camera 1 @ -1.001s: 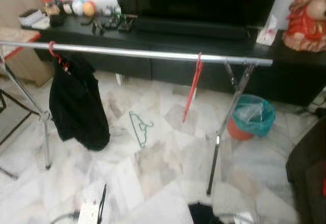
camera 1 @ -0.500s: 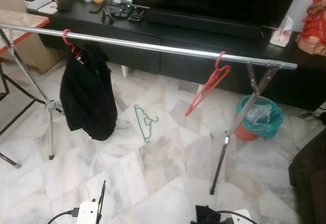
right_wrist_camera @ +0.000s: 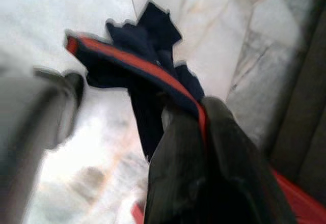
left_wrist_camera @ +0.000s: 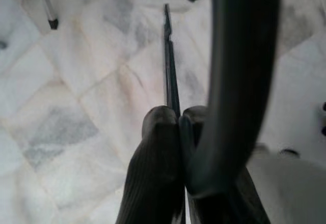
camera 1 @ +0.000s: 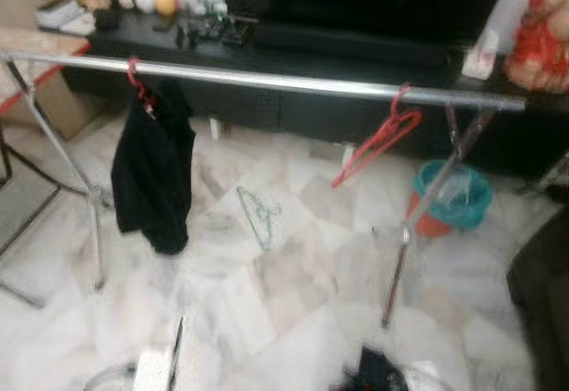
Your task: Hang hanger
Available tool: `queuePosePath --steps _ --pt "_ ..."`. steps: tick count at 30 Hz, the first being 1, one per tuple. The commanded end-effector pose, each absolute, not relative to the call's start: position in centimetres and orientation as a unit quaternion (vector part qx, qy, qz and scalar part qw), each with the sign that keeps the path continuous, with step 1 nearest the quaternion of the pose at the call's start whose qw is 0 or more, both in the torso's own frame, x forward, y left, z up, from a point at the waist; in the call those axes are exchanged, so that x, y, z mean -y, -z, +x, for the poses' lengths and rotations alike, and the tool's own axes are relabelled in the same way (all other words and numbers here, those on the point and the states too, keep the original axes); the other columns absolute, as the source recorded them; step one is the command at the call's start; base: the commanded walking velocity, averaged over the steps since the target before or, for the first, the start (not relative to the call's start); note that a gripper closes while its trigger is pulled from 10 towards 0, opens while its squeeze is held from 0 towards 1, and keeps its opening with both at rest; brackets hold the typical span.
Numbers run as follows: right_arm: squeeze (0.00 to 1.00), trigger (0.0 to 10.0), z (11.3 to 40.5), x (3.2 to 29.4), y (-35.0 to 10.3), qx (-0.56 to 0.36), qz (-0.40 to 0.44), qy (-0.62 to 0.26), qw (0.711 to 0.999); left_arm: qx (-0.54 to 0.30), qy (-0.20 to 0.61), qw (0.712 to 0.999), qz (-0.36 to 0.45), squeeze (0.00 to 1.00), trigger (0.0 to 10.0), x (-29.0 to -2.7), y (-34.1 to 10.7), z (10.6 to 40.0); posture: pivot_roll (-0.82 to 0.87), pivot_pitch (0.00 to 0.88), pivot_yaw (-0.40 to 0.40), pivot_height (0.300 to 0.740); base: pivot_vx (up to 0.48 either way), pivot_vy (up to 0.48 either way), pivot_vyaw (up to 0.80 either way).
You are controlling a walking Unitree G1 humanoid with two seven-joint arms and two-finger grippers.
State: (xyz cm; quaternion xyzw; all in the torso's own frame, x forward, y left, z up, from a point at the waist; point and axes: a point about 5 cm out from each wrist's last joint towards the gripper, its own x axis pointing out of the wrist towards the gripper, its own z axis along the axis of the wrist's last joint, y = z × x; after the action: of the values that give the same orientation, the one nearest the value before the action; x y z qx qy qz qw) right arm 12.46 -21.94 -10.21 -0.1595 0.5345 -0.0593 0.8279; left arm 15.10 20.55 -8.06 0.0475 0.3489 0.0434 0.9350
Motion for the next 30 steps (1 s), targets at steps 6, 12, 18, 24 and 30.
queuePosePath --steps 6,12,18,24,30 --pt "0.00 10.0 12.62 21.73 10.20 -0.531 -0.153 0.063 0.831 -0.348 -0.046 0.935 0.050 0.00 10.0 -21.05 7.92 15.23 0.01 0.071 -0.023 0.740 0.000 0.339 0.00" --pt "0.00 10.0 12.63 21.71 10.19 -0.529 -0.150 0.066 0.833 -0.346 -0.044 0.936 0.051 0.00 10.0 -21.05 7.89 15.29 0.01 0.071 -0.022 0.740 0.000 0.337 0.00" --pt "0.00 10.0 12.62 21.67 10.19 -0.527 -0.149 0.069 0.834 -0.345 -0.042 0.936 0.050 0.00 10.0 -21.03 7.85 15.40 0.01 0.072 -0.020 0.740 0.000 0.339 0.00" --pt "0.00 10.0 12.61 21.65 10.19 -0.526 -0.146 0.072 0.835 -0.346 -0.042 0.936 0.049 0.00 10.0 -21.01 7.86 15.39 0.01 0.073 -0.018 0.740 0.000 0.339 0.00" --pt "0.00 10.0 12.60 21.61 10.19 -0.524 -0.143 0.074 0.836 -0.349 -0.042 0.935 0.050 0.00 10.0 -21.11 7.90 15.36 0.02 0.075 -0.017 0.740 0.000 0.342 0.00"
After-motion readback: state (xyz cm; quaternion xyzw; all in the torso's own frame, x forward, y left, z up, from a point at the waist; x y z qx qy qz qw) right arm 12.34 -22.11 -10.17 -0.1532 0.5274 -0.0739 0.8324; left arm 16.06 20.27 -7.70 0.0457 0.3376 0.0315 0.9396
